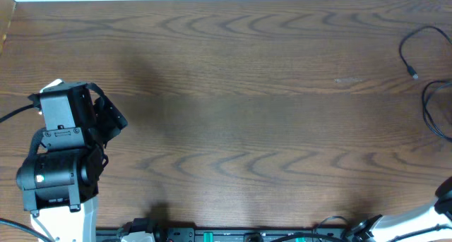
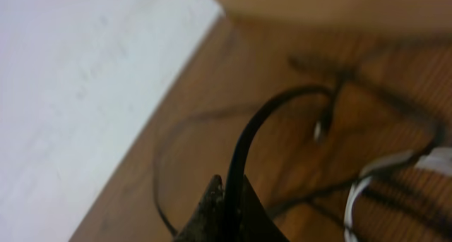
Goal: Untangle cables
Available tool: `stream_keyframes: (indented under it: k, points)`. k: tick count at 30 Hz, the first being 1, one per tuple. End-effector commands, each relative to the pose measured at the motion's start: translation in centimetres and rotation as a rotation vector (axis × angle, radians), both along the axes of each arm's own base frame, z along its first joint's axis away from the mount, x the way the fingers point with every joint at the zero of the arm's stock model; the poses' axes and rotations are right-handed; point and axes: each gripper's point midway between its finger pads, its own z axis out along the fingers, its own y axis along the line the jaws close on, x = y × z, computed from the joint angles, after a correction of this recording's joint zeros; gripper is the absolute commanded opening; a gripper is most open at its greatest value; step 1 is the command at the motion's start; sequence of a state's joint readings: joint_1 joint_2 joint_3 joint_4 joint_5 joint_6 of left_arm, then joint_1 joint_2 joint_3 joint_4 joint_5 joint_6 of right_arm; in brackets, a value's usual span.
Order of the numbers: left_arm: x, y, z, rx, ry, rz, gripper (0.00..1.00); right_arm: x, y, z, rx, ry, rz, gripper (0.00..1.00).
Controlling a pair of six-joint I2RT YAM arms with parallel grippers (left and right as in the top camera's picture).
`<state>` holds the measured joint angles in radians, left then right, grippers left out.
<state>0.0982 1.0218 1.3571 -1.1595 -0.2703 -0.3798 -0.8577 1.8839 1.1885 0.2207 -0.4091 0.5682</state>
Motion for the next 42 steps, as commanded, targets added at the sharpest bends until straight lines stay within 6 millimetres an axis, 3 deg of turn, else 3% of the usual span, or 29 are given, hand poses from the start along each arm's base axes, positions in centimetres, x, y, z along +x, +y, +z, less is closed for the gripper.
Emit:
stream_keyframes:
  k: [1,2,3,11,15,19,22,25,29,31,37,40,42]
  points:
    - [0.1,-0.3,0.6,-0.009,-0.014,-0.028,0.92,0.9,1.0,-0.9,0.061,-0.015,0.048,0.31]
    - [0.1,-0.4,0.6,-0.012,-0.014,-0.032,0.92,0.8,1.0,-1.1,0.061,-0.009,0.051,0.72]
    - [0.2,-0.7,0.6,-0.019,-0.015,-0.041,0.92,0.8,1.0,-1.4,0.061,0.001,0.052,0.99]
    - [0.2,-0.8,0.5,-0.028,-0.017,-0.048,0.92,-0.1,1.2,-0.5,0.060,0.033,0.026,0.99]
    - [0.2,-0.8,0.5,-0.028,-0.017,-0.048,0.93,-5.8,-0.5,-0.2,0.097,0.215,-0.291,0.99]
    - [0.2,-0.8,0.5,-0.027,-0.018,-0.048,0.93,-10.9,-1.5,4.2,-0.019,0.290,-0.518,0.99]
    - [0.2,-0.8,0.5,-0.028,-0.017,-0.048,0.94,-11.7,-0.6,8.7,-0.069,0.211,-0.525,0.99]
    - [0.2,-0.8,0.5,-0.018,-0.011,-0.060,0.94,-9.7,2.4,13.4,-0.077,0.047,-0.352,0.99]
    - [0.1,-0.8,0.6,0.017,0.010,-0.100,0.94,-6.9,8.8,19.5,-0.200,-0.117,0.039,0.99]
    - [0.0,-0.8,0.7,0.032,0.015,-0.118,0.94,-6.6,12.0,21.7,-0.259,-0.175,0.196,0.99]
    - [-1.1,0.6,1.7,0.107,-0.004,-0.060,0.94,-8.6,21.5,27.0,-0.504,-0.323,0.621,0.99]
    - [-1.8,0.8,2.3,0.122,-0.027,-0.052,0.94,-10.7,27.4,29.2,-0.657,-0.457,0.934,0.99]
    - [-2.3,0.7,2.7,0.125,-0.044,-0.051,0.94,-12.1,29.7,30.1,-0.669,-0.512,1.056,0.99]
